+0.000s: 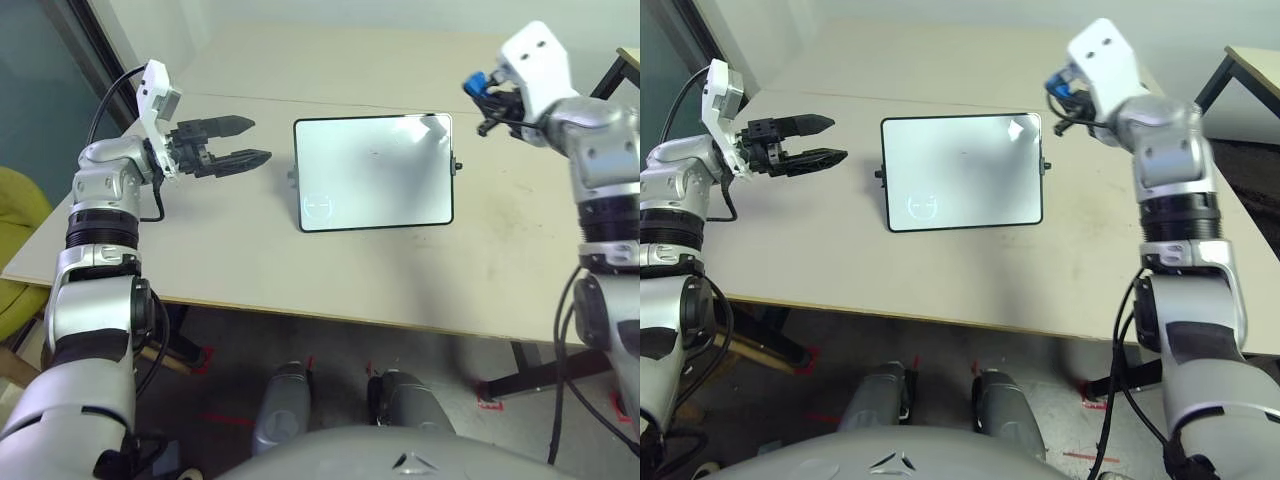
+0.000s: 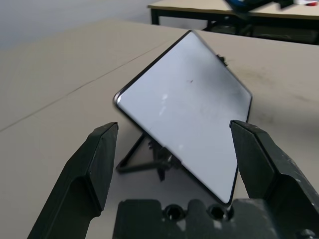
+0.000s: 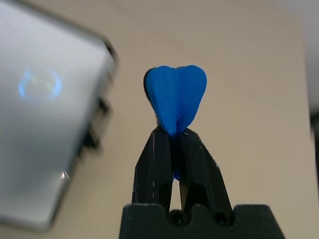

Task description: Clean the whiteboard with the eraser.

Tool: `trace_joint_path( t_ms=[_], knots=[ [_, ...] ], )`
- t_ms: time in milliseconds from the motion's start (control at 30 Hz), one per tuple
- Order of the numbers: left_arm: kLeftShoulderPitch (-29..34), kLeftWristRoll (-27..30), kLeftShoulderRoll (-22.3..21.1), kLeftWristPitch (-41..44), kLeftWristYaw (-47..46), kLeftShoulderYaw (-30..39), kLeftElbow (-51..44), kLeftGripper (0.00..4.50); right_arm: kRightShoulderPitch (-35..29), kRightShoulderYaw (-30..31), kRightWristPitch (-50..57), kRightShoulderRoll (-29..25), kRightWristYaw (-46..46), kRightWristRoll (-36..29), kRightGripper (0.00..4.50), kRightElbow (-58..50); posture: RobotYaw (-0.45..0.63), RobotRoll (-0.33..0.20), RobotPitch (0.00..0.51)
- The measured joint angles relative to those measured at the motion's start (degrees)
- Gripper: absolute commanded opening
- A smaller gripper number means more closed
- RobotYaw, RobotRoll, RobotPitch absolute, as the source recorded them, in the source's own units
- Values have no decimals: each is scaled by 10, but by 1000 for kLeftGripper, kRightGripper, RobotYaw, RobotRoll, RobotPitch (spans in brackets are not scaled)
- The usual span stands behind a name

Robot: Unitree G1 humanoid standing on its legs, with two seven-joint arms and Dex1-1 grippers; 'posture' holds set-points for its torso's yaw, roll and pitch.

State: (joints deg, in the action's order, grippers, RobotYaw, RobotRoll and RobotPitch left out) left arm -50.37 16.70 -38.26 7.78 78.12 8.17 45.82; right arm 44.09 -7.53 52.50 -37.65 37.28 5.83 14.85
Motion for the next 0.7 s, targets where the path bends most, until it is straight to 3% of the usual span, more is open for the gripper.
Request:
trace_joint_path(
  t_ms=[167, 500, 633, 700],
  knots=[
    [14, 0, -7, -2, -11, 10, -2, 4500, -53, -23, 99, -5, -33, -19, 0, -11, 152, 0, 56],
    [19, 1, -6, -1, -12, 10, -22, 4500, -89, -52, 200, 58, -95, -77, 0, -2, 167, 0, 57],
    [20, 1, -5, 2, -12, 10, -24, 4500, -89, -59, 247, 72, -108, -99, 1301, -13, 162, 0, 55],
    [21, 1, -5, 2, -12, 10, -24, 4500, -89, -70, 267, 72, -115, -110, 2193, -22, 162, 0, 55]
  ],
)
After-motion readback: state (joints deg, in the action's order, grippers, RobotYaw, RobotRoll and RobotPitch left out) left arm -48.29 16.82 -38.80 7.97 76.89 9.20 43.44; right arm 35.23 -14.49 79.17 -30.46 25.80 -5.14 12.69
